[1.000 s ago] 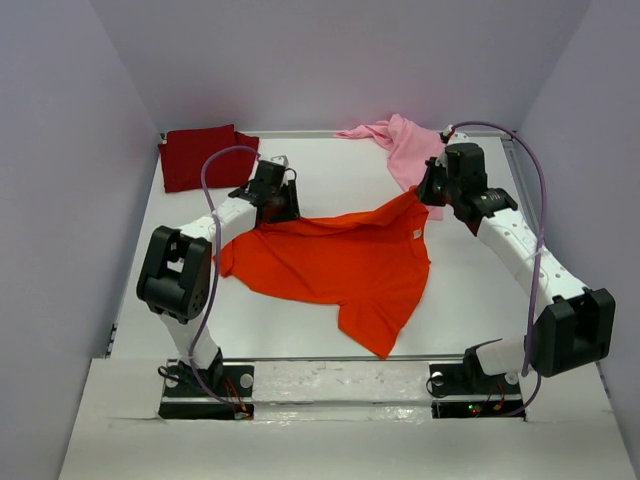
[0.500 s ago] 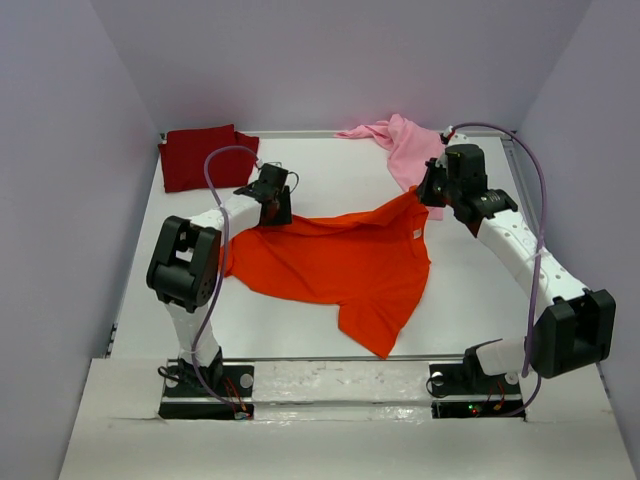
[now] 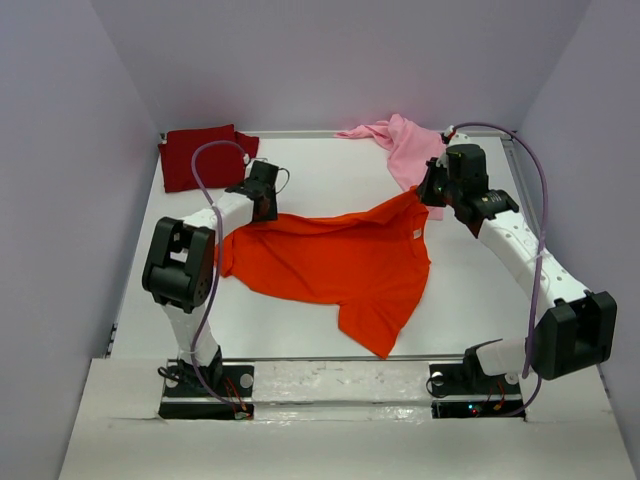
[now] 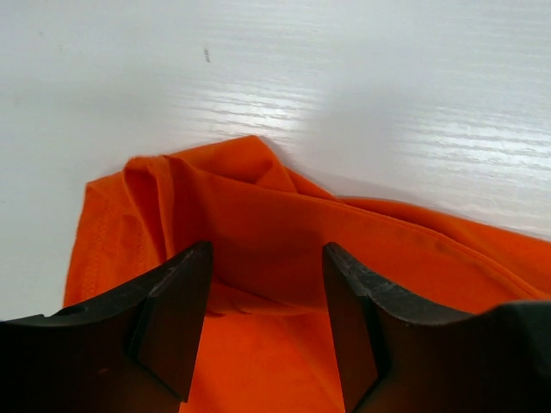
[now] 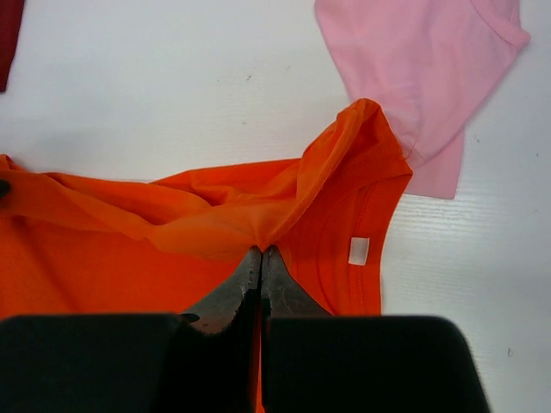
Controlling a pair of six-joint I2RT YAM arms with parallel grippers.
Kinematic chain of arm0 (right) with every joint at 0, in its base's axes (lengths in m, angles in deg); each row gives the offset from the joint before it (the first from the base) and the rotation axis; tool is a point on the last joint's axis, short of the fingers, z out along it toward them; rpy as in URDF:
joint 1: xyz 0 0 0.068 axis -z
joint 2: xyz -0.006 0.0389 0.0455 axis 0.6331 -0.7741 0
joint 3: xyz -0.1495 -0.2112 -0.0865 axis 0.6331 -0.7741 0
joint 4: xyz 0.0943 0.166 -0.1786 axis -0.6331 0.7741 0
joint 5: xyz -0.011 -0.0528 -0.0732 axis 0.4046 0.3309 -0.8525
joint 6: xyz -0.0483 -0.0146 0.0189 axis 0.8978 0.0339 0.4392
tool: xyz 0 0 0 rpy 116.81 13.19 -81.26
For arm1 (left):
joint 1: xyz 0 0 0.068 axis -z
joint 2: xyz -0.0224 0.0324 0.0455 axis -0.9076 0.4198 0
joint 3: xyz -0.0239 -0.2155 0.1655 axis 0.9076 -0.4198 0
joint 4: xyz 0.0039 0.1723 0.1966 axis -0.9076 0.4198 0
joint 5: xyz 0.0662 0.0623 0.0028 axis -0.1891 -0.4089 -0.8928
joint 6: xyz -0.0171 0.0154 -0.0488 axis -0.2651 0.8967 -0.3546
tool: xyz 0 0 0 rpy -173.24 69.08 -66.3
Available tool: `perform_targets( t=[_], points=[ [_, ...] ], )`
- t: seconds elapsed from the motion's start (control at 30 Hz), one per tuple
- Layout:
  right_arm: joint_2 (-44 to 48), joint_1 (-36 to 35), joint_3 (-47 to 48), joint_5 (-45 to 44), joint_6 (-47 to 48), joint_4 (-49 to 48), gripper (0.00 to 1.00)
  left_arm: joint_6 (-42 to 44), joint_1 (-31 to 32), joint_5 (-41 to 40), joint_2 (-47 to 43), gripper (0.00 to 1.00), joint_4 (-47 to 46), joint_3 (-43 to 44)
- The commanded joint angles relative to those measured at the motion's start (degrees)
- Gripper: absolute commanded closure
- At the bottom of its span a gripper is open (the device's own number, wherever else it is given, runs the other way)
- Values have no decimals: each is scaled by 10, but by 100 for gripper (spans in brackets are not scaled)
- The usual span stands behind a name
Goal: Fold and stack the t-shirts
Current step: Flatten the tshirt out
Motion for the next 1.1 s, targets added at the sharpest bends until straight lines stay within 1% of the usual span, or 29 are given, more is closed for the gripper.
perform_targets(
  t=[0.0, 0.13, 0.23, 0.4, 0.5, 0.73, 0.9, 1.07],
  points=[
    [21, -1, -2, -9, 6, -26, 100, 15, -2, -72, -45, 34, 12, 5],
    [20, -1, -2, -11, 7, -26, 100, 16, -7, -91, -48, 34, 22, -1],
    [18, -1, -2, -11, 7, -26, 100, 9, -16, -74, -63, 34, 26, -17],
    [18, -1, -1, -14, 5, -27, 100, 3, -51, -46, -96, 34, 19, -57],
    [18, -1, -1, -12, 4, -27, 100, 1, -67, -38, -98, 34, 17, -65],
    [14, -1, -5, -7, 3, -30, 100, -3, -74, -39, -92, 34, 17, -59],
    [17, -1, -4, -4, 3, -31, 100, -7, -86, -11, -91, 34, 3, -54],
    [16, -1, -7, 0, 3, -30, 100, -15, -100, -7, -71, 35, -5, -43]
  ],
)
